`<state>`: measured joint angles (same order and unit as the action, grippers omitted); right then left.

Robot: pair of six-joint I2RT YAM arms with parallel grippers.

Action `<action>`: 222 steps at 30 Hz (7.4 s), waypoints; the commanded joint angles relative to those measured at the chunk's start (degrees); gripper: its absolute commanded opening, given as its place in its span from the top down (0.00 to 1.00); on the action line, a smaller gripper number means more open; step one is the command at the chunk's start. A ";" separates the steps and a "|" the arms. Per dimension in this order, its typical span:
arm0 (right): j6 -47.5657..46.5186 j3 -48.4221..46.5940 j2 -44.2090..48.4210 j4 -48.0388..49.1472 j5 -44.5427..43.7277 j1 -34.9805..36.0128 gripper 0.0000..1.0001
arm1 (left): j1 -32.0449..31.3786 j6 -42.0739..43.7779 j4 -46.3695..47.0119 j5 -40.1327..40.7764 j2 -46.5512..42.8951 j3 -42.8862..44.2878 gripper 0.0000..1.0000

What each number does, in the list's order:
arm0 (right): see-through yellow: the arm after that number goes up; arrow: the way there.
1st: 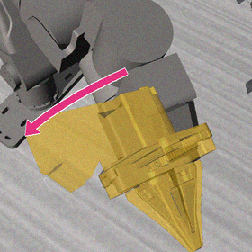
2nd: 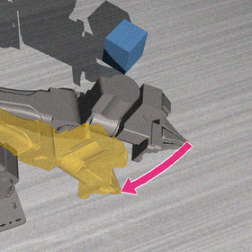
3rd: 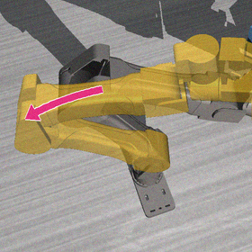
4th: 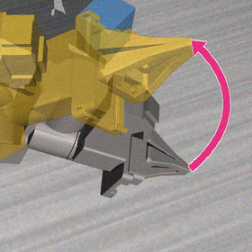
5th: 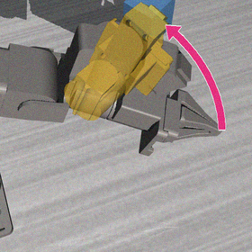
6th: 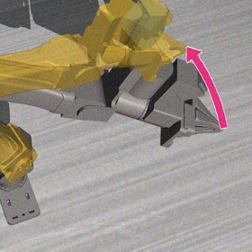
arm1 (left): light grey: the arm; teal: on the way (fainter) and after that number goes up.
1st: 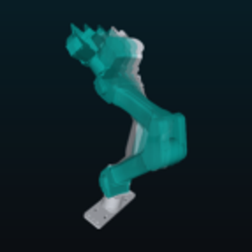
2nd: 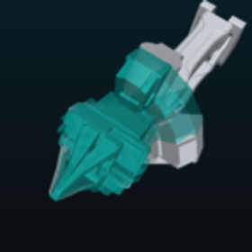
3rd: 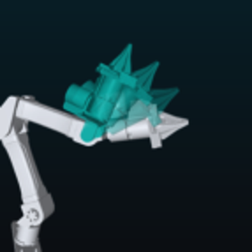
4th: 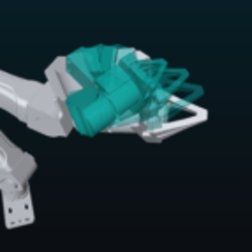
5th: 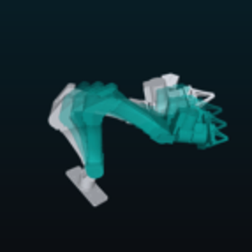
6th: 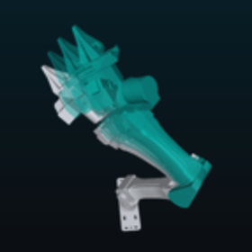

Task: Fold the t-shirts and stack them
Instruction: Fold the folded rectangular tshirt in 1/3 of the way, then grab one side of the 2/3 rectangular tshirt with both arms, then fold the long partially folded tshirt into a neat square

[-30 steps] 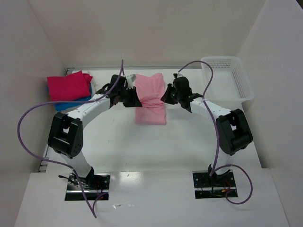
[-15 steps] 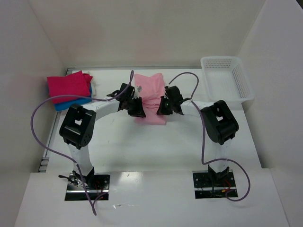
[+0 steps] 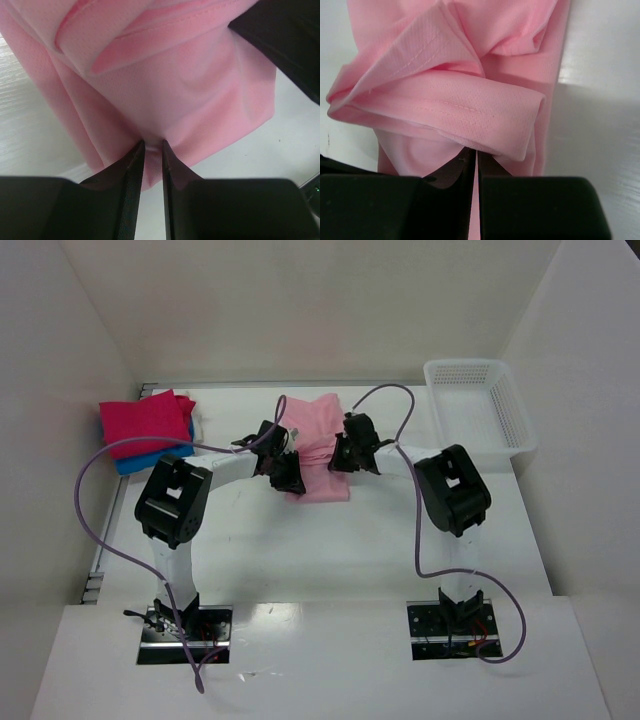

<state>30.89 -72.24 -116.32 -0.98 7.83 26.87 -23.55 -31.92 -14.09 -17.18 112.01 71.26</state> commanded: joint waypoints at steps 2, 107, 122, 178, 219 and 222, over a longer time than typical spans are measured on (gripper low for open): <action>0.75 -4.22 -1.72 2.65 -4.31 0.29 0.92 | 0.00 0.15 -1.47 1.98 -0.03 -0.34 0.71; 5.53 26.08 25.06 4.15 -1.71 4.33 1.00 | 4.83 -0.33 1.94 0.69 -19.27 -16.81 1.00; 11.03 30.60 52.23 -7.97 -6.84 8.72 1.00 | -1.85 -6.22 -11.63 7.44 -42.37 -15.82 1.00; 0.84 -4.38 15.76 -2.27 -6.32 -2.35 1.00 | 14.50 0.98 -6.21 0.31 -9.45 12.85 1.00; -0.66 -5.85 12.08 -2.62 -5.11 -4.31 1.00 | 15.55 -0.25 -2.26 1.10 -8.19 14.92 1.00; -0.66 -8.55 7.08 -2.09 -4.78 -5.16 1.00 | 16.54 0.04 -2.26 0.40 -2.33 18.46 1.00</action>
<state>31.83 -76.61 -106.24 -3.97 5.38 23.55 -8.91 -33.16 -17.91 -17.22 106.87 85.36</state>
